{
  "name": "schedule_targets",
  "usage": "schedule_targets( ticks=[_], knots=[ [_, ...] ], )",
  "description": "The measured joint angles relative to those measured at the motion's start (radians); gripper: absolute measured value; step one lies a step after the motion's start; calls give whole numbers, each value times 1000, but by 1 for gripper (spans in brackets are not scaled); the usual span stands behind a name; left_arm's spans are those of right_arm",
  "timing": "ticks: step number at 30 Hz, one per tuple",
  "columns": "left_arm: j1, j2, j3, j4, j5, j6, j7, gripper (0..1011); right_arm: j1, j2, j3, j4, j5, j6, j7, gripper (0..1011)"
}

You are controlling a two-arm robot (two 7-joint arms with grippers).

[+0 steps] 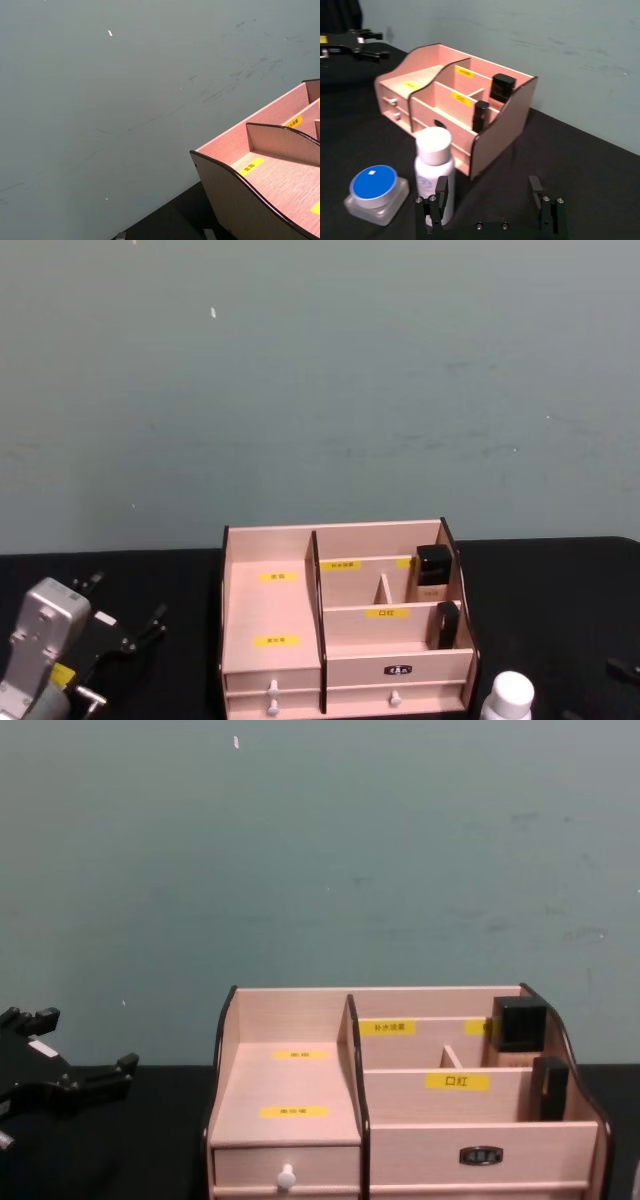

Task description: Pick up the facial cleanser and watermelon frost from the table and place them into the tiered storage box.

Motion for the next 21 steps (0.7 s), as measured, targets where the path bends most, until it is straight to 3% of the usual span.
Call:
schedule_targets(
  ticks=[7,21],
  knots=[
    [0,0,0,0,0,0,0,1001,-6,25,-18,-4,29,-22,48,1002],
    [0,0,0,0,0,0,0,1001,78,41,-115,34,72,-52,126,1002]
  ],
)
